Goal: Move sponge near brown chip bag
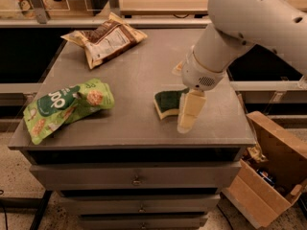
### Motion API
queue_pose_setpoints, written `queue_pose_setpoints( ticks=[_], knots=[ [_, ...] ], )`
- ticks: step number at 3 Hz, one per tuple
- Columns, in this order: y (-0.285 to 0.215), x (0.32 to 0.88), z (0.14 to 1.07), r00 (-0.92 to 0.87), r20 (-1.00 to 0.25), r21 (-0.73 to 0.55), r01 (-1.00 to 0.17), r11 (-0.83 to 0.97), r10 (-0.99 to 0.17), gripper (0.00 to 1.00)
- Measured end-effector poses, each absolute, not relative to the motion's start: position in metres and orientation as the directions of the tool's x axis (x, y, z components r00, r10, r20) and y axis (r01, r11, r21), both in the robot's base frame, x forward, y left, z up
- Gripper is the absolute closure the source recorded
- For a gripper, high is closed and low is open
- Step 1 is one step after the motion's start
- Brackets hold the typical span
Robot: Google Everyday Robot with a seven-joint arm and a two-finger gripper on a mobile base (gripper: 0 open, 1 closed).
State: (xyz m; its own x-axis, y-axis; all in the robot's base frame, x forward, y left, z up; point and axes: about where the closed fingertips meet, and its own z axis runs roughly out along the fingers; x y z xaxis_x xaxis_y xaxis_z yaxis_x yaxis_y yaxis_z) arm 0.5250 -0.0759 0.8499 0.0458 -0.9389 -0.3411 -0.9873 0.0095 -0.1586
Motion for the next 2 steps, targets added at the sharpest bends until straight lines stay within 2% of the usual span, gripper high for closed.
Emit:
queue_pose_setpoints(
  ticks=[1, 2],
  knots=[
    [-0.0655, 0.5274, 0.8304, 0.05, -0.356, -0.127, -0.992, -0.005, -0.933, 0.0],
    [-0.0562, 0.5311, 0.8204, 0.056, -0.362, -0.105, -0.994, -0.019, -0.931, 0.17]
  ],
)
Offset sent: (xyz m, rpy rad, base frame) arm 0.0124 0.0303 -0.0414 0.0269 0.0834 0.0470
